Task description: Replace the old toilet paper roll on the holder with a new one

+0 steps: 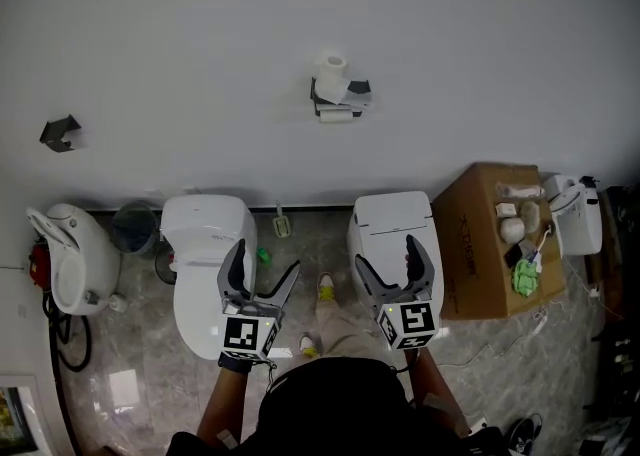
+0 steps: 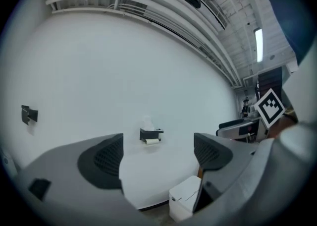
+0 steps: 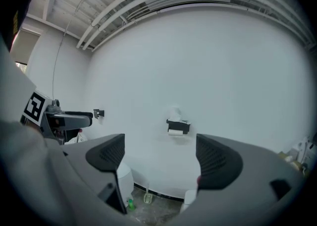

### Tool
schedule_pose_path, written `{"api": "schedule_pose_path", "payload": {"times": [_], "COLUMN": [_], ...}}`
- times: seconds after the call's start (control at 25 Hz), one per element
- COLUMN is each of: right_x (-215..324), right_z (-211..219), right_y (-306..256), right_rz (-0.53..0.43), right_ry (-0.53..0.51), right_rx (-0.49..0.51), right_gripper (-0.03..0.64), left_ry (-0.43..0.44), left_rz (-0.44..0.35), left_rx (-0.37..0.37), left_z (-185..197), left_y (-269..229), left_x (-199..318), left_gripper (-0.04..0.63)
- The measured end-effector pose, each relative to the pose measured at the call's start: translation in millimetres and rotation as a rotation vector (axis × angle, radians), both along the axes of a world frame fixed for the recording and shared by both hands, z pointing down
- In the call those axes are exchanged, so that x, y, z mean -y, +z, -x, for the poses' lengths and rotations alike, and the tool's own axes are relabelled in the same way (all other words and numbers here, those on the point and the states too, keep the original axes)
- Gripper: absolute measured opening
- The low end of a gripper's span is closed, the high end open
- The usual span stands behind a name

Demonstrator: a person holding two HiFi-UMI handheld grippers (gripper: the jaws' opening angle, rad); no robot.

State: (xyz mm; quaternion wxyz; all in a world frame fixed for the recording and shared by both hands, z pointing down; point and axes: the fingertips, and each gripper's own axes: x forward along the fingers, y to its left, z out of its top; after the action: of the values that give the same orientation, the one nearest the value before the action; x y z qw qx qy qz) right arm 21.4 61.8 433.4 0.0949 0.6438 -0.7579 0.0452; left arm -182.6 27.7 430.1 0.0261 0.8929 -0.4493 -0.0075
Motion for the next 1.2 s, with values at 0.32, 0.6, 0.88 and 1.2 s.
{"api": "schedule_pose_path", "payload": {"times": [0.32,0.6,0.88,1.2], "right_x": [108.5,190.3,243.1,298.8], "right_z": [-35.9,-60.7,-51.5,-42.3], "right_y": [8.0,24.3,50.4,84.6], "right_rz": [-0.026,-0.024,-0.015,0.018], "right_ry": [-0.037,-0.118,-0.242,-0.299], "right_rx": [-0.073,-0.081,-0.178,-0.548], "right_gripper": [0.440,0.440,0.439,0.436], "left_ry": [-0.012,-0.066,-0.081,-0.078], "left_rz": [-0.037,0.000,0.004,-0.006], "left_rx": [0.045,0.041,0.011,0.004], "left_z": [-44.0,-71.8,-90.7,-93.2], "left_y": [3.3,13.0,28.8,46.9], "left_x": [91.0,164.4,199.3,233.6], "left_gripper": [0.451,0.451,0.451,0.451]}}
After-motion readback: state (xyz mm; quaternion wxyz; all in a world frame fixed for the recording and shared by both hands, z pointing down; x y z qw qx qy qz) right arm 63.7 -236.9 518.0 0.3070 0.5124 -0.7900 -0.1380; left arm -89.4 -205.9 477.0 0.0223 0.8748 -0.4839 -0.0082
